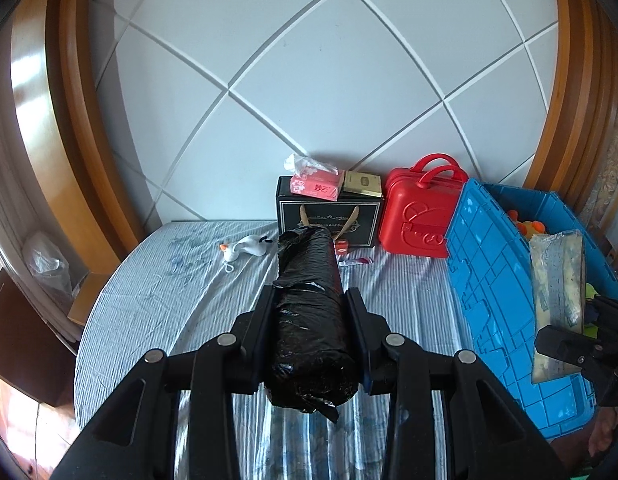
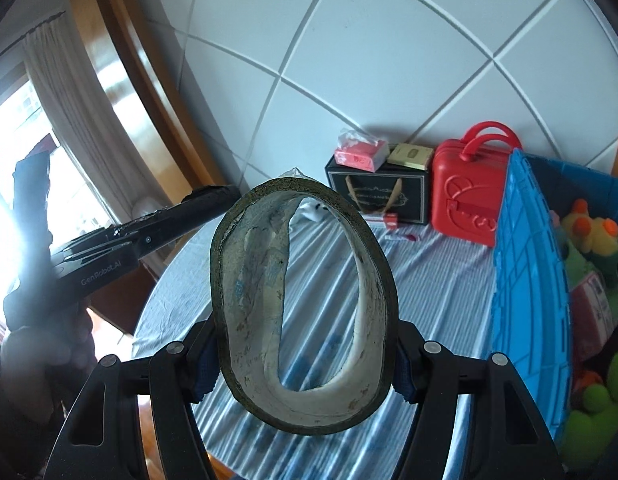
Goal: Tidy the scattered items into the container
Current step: 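Carry the umbrella with the left gripper while the right carries the tape roll over the crate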
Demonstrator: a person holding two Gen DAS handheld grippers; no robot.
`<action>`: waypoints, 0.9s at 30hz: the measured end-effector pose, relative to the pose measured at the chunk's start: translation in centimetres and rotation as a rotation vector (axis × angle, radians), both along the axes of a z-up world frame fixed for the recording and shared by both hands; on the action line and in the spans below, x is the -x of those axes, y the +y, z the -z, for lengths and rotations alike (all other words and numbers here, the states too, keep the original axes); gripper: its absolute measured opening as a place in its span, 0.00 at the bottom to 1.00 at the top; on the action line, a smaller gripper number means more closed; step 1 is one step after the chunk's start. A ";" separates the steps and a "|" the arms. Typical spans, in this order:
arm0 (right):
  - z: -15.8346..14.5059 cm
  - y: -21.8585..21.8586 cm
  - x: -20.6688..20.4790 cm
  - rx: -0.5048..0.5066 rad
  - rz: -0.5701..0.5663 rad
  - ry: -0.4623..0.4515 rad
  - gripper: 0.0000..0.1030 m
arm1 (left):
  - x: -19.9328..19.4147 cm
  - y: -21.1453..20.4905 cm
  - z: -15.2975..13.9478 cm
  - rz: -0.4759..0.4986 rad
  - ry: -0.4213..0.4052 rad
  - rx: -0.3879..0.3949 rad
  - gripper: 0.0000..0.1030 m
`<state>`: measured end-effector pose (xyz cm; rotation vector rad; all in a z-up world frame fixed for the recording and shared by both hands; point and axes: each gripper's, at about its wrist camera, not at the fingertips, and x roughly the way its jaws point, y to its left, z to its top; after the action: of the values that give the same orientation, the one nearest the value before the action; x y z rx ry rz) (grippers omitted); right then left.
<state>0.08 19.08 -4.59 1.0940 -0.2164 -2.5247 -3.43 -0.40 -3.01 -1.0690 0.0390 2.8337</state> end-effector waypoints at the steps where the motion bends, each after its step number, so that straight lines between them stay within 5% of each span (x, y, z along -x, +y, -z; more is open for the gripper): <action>1: -0.3 0.9 -0.1 0.006 0.010 0.005 0.65 | 0.2 0.7 -0.2 0.009 0.004 0.001 0.33; 27: -3.3 22.4 -1.7 0.036 0.309 0.082 0.65 | 4.9 23.0 -5.8 0.317 0.089 0.022 0.33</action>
<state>1.81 41.52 -1.30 1.0067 -0.4367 -2.8170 -8.33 22.61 2.80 -0.8522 0.2264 2.5963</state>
